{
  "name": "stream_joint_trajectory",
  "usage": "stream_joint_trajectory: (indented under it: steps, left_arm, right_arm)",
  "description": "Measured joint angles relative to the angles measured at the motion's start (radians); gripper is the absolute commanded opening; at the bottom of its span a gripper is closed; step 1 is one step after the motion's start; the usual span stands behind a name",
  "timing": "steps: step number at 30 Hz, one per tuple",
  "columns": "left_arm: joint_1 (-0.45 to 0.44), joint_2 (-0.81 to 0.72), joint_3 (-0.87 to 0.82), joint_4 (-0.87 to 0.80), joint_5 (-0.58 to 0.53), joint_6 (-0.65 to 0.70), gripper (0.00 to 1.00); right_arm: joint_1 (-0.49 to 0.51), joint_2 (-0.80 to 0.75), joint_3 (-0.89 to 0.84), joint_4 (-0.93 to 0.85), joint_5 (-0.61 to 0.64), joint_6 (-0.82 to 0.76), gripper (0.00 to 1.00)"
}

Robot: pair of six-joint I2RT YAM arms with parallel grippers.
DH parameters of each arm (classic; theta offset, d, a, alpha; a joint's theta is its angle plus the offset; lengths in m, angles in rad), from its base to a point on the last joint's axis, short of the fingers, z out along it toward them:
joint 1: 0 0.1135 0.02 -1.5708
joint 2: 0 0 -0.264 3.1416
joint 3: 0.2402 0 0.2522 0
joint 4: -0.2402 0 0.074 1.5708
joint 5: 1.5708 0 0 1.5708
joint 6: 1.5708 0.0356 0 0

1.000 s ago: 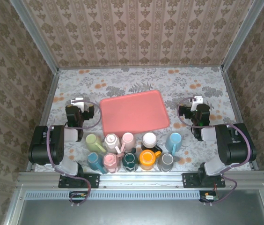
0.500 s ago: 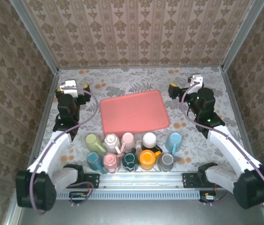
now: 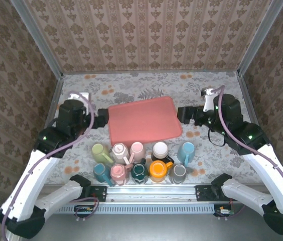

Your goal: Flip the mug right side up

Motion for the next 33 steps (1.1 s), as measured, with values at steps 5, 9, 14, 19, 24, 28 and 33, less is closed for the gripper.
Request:
stream_joint_trajectory:
  steps: [5, 9, 14, 19, 24, 28, 33]
  left_arm:
    - [0.136, -0.038, -0.054, -0.211, 0.137, -0.21, 1.0]
    - [0.142, 0.014, -0.069, -0.35, 0.174, -0.366, 1.0]
    - [0.142, 0.133, -0.092, -0.443, 0.184, -0.494, 1.0]
    - [0.142, 0.201, -0.168, -0.418, 0.222, -0.538, 0.99]
    - [0.142, 0.246, -0.195, -0.369, 0.242, -0.563, 0.97]
    - [0.148, 0.294, -0.21, -0.317, 0.252, -0.583, 0.95]
    - [0.154, 0.344, -0.256, -0.267, 0.265, -0.615, 0.92]
  right_arm:
    - [0.0, 0.057, -0.032, -0.121, -0.026, 0.092, 0.98]
    - [0.011, 0.05, -0.072, -0.168, -0.037, 0.158, 0.99]
    - [0.026, 0.054, -0.1, -0.176, -0.041, 0.219, 1.0]
    - [0.053, 0.064, -0.143, -0.17, -0.044, 0.255, 1.0]
    - [0.075, 0.064, -0.197, -0.161, -0.048, 0.28, 1.0]
    - [0.082, 0.058, -0.229, -0.141, -0.05, 0.29, 1.0]
    - [0.083, 0.036, -0.263, -0.109, -0.063, 0.316, 1.0]
